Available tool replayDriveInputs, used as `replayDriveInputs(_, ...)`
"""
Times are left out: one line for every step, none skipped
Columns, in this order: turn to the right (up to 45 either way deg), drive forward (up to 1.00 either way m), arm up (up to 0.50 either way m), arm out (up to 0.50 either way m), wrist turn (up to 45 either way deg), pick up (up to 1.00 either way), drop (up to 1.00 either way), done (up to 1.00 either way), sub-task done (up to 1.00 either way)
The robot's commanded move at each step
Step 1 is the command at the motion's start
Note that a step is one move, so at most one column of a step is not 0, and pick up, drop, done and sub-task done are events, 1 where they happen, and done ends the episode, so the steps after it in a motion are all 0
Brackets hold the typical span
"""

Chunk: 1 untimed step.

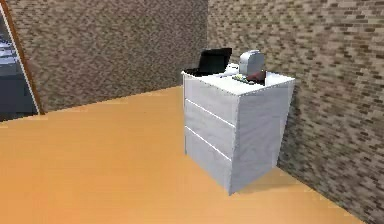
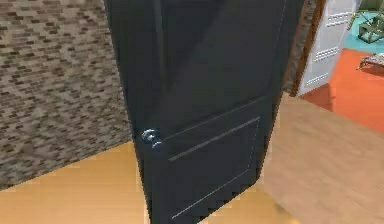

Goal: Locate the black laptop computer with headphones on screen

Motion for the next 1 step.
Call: replayDriveInputs(0.0,0.8,0.0,0.0,0.0,0.0,0.0,0.0,0.0)
